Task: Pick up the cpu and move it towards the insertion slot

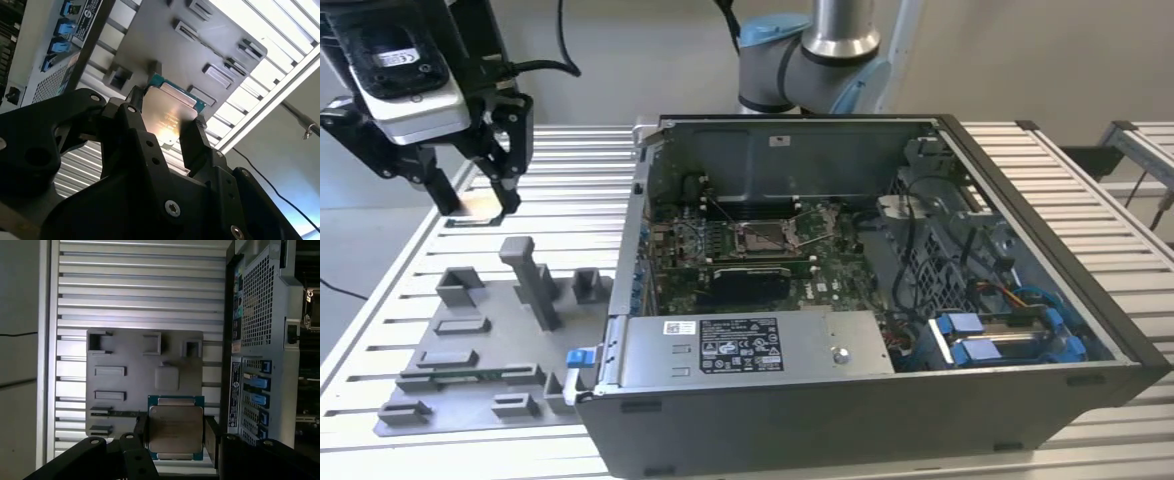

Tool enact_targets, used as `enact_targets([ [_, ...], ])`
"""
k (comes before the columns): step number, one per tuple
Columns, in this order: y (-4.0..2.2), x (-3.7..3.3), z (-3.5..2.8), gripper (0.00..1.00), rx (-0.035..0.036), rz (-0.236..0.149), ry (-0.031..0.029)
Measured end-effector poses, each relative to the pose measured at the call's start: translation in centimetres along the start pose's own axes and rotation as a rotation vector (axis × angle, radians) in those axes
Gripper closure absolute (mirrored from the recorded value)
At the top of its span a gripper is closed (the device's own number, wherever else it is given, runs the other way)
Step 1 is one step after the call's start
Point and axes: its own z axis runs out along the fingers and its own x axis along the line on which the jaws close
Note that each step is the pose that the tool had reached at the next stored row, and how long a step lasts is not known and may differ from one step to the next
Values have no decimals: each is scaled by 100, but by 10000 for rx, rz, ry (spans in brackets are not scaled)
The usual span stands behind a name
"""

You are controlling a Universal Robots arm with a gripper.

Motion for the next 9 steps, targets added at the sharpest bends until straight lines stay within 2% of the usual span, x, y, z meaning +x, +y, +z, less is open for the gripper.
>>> enact_targets([
  [9, -5, -250, 2, 100, 0, 0, 0],
])
